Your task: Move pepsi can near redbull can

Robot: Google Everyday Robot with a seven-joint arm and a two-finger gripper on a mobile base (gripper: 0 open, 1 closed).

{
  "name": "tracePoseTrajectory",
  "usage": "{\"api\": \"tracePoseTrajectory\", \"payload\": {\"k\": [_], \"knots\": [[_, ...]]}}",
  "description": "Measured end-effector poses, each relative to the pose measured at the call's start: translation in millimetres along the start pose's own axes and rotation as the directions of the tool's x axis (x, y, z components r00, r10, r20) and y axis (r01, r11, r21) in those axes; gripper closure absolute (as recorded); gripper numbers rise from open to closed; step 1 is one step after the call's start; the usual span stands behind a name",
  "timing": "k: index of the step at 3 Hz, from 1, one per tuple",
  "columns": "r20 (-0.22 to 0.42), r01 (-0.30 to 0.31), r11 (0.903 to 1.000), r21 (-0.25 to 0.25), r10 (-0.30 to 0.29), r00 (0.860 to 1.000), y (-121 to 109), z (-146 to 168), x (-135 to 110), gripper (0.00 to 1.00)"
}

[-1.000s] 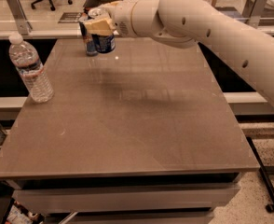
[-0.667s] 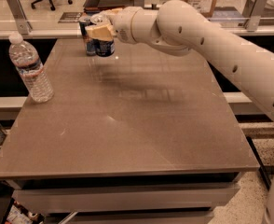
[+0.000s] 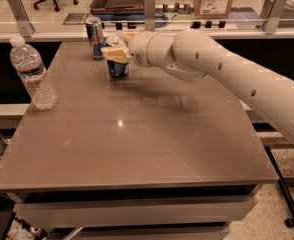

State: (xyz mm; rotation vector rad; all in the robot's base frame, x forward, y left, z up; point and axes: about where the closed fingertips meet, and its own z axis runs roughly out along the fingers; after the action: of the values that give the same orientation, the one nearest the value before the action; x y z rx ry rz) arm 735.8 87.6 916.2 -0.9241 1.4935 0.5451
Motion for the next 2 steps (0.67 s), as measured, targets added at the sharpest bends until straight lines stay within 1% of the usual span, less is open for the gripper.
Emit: {"api": "tracePoseTrajectory", "payload": {"k": [1, 2], "knots": [[-0.039, -0.022, 0.9997, -0.014, 0.021, 0.999, 3.3, -2.3, 12.4, 1.0], [-0.048, -0.028, 0.9996, -0.006, 0.028, 0.998, -1.7, -5.2, 14.7, 0.83]]}}
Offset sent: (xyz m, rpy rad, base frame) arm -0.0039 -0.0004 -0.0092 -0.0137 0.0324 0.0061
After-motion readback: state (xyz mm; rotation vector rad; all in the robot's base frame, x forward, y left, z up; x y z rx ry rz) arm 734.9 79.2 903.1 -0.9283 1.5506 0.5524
